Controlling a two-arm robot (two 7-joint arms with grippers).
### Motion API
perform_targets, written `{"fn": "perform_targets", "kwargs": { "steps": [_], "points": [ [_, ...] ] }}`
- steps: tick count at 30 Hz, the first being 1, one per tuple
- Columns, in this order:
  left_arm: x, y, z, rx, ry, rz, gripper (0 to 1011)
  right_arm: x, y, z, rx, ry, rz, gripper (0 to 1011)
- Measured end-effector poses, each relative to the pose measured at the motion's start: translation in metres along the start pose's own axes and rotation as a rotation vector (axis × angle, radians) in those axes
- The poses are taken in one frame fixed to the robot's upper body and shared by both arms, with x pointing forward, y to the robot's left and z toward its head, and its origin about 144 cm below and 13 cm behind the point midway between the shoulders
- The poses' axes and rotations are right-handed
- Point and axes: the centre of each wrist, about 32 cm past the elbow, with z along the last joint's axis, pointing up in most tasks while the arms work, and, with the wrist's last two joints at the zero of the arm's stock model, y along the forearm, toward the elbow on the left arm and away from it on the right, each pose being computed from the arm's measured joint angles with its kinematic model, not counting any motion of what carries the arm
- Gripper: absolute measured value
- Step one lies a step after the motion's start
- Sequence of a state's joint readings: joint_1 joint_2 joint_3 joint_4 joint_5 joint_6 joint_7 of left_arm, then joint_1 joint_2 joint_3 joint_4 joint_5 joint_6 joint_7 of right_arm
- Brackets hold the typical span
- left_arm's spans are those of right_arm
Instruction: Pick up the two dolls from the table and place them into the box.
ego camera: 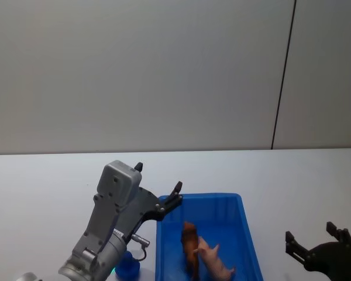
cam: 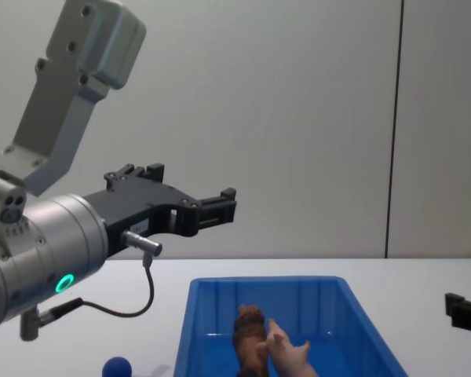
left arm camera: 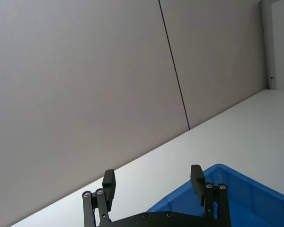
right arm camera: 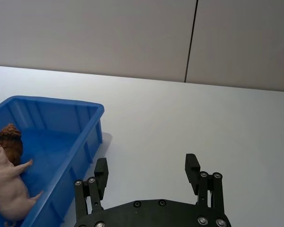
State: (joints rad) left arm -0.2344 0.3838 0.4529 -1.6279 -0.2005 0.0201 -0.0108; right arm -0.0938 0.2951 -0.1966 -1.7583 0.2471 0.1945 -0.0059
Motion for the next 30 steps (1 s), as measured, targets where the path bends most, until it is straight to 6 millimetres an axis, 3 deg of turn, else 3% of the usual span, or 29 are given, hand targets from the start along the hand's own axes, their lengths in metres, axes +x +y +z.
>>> {"fn": "perform_targets", "kwargs": {
  "steps": [30],
  "points": [
    [0.025, 0.036, -0.007, 0.353, 0.129, 0.113, 1001, 0.005, -0.005, 0.0, -0.003, -0.001, -0.028, 1001]
  ]
}}
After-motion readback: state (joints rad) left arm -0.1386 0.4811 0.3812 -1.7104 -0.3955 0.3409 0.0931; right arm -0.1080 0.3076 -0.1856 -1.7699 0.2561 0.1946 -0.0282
